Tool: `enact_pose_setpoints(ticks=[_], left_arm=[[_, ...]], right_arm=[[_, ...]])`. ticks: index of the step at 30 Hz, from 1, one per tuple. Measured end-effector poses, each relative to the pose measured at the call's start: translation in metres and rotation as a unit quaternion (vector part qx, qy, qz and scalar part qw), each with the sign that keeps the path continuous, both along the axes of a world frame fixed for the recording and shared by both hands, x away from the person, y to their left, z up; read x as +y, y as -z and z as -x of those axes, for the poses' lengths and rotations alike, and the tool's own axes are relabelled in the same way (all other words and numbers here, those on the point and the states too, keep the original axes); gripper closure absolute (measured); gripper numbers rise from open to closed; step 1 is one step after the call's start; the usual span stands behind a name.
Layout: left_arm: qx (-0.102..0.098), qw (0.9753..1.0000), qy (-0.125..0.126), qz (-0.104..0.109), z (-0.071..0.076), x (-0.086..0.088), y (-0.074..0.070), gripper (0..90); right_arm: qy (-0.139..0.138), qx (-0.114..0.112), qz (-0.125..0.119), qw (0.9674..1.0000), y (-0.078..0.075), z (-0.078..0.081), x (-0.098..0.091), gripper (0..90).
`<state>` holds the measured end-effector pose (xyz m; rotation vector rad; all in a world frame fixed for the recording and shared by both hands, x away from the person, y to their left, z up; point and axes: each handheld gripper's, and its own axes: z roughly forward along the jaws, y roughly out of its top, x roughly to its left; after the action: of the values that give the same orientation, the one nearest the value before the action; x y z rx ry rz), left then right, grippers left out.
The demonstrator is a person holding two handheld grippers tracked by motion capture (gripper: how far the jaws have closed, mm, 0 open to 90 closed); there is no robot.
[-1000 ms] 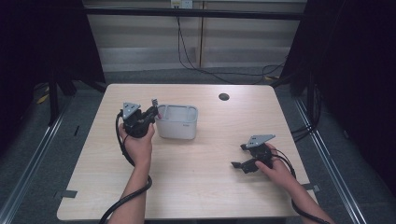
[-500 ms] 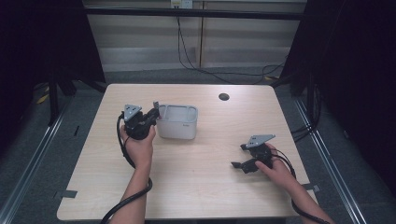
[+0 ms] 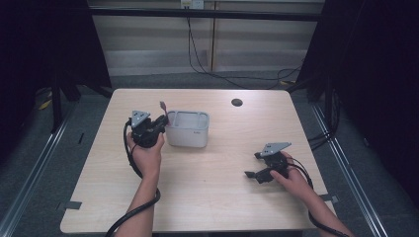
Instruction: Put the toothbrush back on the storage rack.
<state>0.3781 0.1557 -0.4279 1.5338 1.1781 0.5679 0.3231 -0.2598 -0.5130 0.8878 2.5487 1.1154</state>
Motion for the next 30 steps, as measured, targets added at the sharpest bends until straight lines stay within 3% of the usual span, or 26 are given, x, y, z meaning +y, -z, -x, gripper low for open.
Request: enact_pose_setpoints(ticks=[6, 17, 24, 30], left_arm=[[0.004, 1.0000, 0.000, 0.000, 0.000, 0.002, 0.000, 80.7], [0.007, 0.9999, -0.002, -0.010, 0.002, 0.009, -0.003, 71.2], [0.008, 0.9998, 0.001, -0.020, 0.002, 0.012, -0.004, 60.6], [0.016, 0.9997, 0.008, -0.014, 0.001, 0.016, -0.002, 47.9]], right_arm=[[0.000, 0.000, 0.000, 1.0000, 0.000, 0.000, 0.000, 12.6], [0.000, 0.000, 0.000, 1.0000, 0.000, 0.000, 0.000, 12.6], [0.000, 0.000, 0.000, 1.0000, 0.000, 0.000, 0.000, 12.6], [0.000, 0.000, 0.000, 1.0000, 0.000, 0.000, 0.000, 12.6]])
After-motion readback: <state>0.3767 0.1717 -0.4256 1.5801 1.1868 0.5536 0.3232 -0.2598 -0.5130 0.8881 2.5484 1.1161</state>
